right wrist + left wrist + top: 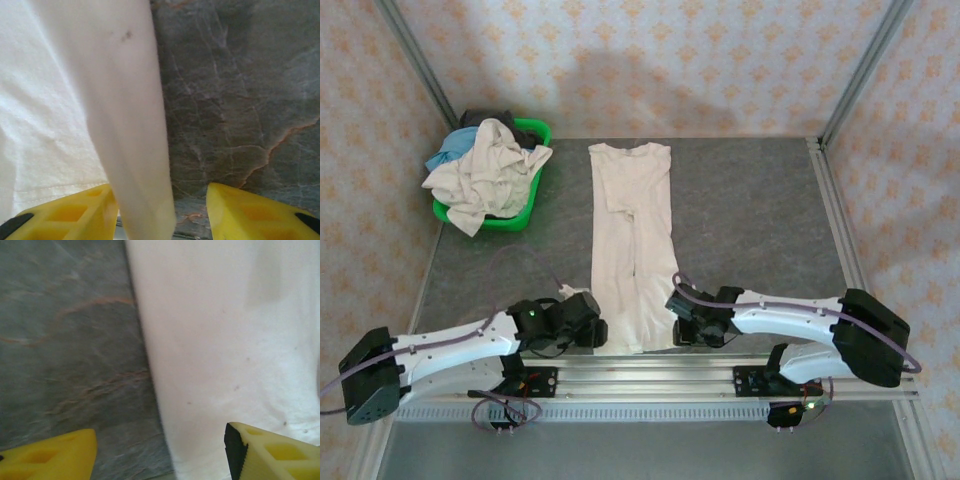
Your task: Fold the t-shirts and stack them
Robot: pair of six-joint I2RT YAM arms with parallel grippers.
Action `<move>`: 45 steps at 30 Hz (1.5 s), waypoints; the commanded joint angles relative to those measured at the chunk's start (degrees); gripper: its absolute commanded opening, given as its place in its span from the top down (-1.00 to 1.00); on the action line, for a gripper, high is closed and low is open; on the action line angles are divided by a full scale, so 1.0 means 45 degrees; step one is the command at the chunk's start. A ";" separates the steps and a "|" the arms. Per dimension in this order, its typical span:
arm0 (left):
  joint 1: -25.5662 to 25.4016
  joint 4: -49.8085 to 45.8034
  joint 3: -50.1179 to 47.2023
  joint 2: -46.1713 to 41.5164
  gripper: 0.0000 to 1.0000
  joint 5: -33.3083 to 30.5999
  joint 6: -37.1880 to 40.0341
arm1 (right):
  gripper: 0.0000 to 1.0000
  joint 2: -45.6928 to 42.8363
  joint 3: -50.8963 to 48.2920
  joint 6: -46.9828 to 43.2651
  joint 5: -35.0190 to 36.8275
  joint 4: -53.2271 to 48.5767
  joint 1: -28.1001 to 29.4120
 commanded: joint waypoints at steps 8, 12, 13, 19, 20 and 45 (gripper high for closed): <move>-0.1539 0.3213 -0.0485 0.1775 0.15 0.0193 -0.1838 | 0.19 0.0396 0.0077 0.0279 0.0135 0.0796 0.0417; -0.1648 0.3768 -0.0647 0.1746 0.64 0.0556 -0.1952 | 0.37 0.0636 0.0519 0.0062 0.0192 0.0786 0.0413; -0.1638 0.3577 -0.0567 0.1607 0.72 0.0517 -0.1890 | 0.44 0.0624 0.0673 -0.0005 0.0247 0.0764 0.0416; -0.1639 0.1884 0.0076 0.0105 1.00 -0.0265 -0.1456 | 0.85 0.0281 0.1566 -0.0273 0.1032 -0.0177 0.0416; -0.1619 0.1696 0.0076 -0.0081 1.00 -0.0377 -0.1458 | 0.89 0.0208 0.1633 -0.0280 0.1118 -0.0244 0.0424; 0.7345 0.0885 0.8212 0.7109 1.00 0.2522 0.4560 | 1.00 0.5318 0.9836 -0.5503 0.2794 -0.1172 -0.4723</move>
